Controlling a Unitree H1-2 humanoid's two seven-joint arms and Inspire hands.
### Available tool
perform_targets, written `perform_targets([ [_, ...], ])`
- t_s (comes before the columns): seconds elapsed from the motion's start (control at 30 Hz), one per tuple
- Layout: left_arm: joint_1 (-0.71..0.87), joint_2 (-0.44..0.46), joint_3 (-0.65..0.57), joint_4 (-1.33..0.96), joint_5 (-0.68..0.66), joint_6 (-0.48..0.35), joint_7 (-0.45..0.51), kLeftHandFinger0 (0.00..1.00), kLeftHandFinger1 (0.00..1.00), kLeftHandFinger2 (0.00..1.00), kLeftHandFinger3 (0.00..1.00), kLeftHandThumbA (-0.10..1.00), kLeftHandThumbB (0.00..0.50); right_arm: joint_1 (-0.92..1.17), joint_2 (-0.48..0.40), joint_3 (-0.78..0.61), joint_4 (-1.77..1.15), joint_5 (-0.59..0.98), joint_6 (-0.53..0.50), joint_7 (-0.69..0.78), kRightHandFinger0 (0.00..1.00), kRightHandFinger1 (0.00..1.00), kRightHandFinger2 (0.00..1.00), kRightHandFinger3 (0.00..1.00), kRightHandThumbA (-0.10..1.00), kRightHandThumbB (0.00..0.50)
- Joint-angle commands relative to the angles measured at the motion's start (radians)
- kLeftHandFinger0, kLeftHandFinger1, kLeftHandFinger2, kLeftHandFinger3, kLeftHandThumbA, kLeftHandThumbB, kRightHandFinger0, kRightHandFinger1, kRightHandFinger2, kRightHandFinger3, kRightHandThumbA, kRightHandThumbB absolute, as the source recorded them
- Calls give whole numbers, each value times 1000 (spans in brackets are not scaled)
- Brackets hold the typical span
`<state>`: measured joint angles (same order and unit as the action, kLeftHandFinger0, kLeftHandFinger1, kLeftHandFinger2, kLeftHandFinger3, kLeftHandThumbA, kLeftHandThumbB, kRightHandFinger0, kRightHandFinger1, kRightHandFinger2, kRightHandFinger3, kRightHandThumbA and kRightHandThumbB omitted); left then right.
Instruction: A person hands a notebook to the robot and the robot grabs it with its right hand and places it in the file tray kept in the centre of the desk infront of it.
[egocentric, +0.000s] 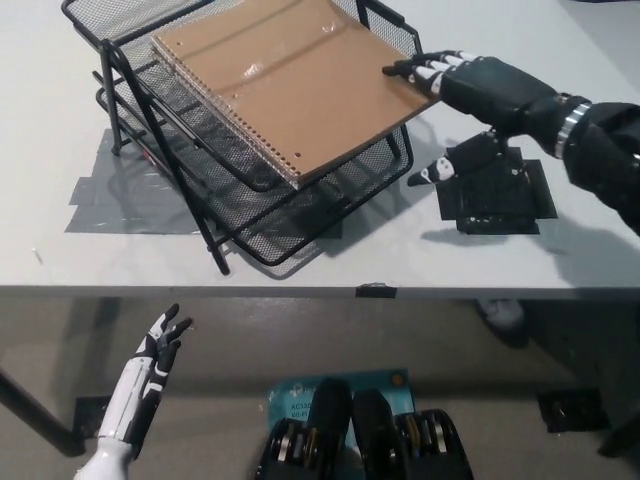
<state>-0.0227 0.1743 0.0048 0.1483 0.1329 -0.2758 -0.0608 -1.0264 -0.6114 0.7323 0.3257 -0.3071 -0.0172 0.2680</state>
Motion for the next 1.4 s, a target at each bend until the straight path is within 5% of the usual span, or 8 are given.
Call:
perform_targets([
  [0.0,-52,20,13,-107,-64,27,-26,1000,1000,1000,1000,1000,379,113,-598,-580,-1073,984,446,43,1000,1000,1000,1000,1000,500],
  [0.17,-27,5,6,-104,-86,26,-34,1000,1000,1000,1000,1000,378,577,-387,-682,-1276,702,296,-303,1000,1000,1000,1000,1000,500],
  [0.67,31,-9,9,-112,-98,17,-24,1000,1000,1000,1000,1000,404,1090,282,-655,-1132,401,-75,-443,1000,1000,1000,1000,1000,499],
  [0.77,39,-10,9,-112,-101,10,-22,1000,1000,1000,1000,1000,397,1136,349,-627,-1071,419,-97,-403,1000,1000,1000,1000,1000,452],
  [0.8,46,-12,9,-112,-113,7,-26,1000,1000,1000,1000,1000,395,1169,383,-613,-1017,447,-98,-371,1000,1000,1000,1000,1000,331],
  [0.87,60,-11,6,-112,-112,-2,-27,1000,1000,1000,1000,1000,397,1206,442,-603,-912,474,-120,-330,1000,1000,1000,1000,1000,420],
  [1.2,93,-2,-4,-99,-99,-51,-30,1000,1000,1000,1000,1000,432,1221,568,-678,-524,493,-195,-209,1000,1000,1000,1000,1000,301],
  [1.37,100,0,-8,-95,-107,-58,-40,1000,1000,1000,1000,1000,442,1225,571,-682,-504,467,-204,-201,1000,1000,1000,1000,1000,313],
])
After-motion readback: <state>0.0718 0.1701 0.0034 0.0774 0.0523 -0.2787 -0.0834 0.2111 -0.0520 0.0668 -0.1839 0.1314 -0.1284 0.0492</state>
